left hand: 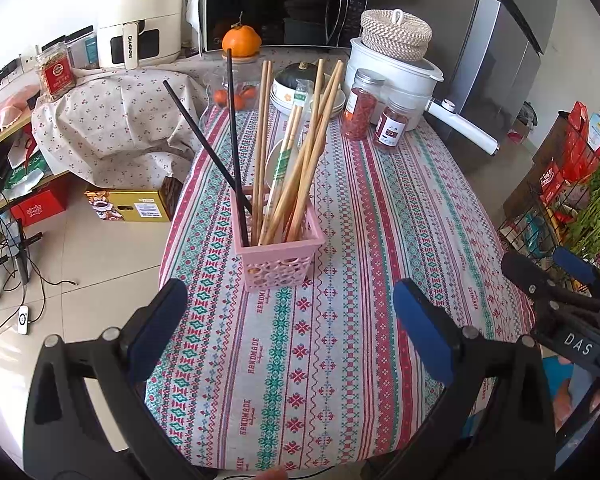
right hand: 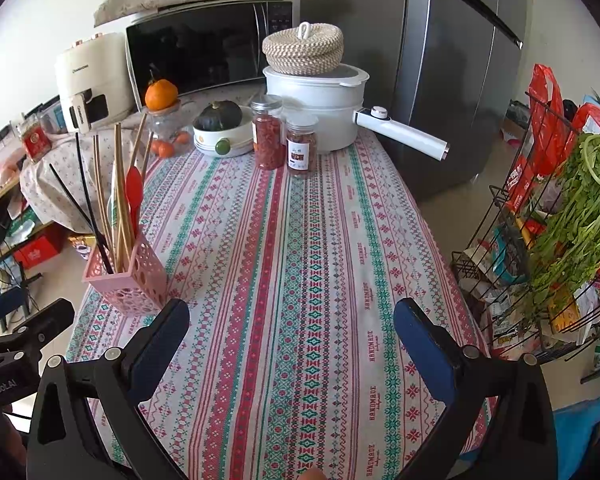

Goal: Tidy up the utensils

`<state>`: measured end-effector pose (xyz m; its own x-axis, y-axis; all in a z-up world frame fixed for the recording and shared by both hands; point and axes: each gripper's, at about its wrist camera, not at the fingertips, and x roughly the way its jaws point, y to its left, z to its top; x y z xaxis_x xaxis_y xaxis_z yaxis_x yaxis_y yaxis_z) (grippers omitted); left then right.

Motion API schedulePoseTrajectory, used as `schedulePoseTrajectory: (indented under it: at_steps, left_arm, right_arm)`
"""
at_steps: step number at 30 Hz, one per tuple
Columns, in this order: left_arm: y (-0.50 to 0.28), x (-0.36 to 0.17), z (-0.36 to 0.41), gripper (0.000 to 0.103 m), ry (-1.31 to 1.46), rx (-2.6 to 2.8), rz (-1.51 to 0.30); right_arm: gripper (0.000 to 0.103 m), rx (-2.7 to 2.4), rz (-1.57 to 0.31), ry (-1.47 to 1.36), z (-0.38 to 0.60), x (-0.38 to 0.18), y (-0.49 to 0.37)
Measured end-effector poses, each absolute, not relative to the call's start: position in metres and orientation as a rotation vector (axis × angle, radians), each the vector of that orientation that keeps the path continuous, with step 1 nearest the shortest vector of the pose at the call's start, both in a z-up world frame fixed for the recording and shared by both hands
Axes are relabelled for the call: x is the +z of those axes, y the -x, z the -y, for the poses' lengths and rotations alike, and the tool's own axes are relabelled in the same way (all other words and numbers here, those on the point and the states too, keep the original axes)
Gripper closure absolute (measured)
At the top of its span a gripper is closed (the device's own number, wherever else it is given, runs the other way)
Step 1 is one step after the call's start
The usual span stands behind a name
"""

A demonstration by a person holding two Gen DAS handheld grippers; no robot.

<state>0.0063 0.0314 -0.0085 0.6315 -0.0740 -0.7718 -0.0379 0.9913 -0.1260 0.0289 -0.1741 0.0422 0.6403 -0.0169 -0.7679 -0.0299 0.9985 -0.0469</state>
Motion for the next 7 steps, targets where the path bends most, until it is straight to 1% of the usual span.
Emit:
schedulePoseTrajectory:
  at_steps: [7]
  left_arm:
    - [-0.0052,-0.0064,-0.0336,0.001,0.132,-0.02,-0.881]
  right_arm:
    - [0.0,0.004,-0.881,0.057,0.1747,0.0408,-0.0291]
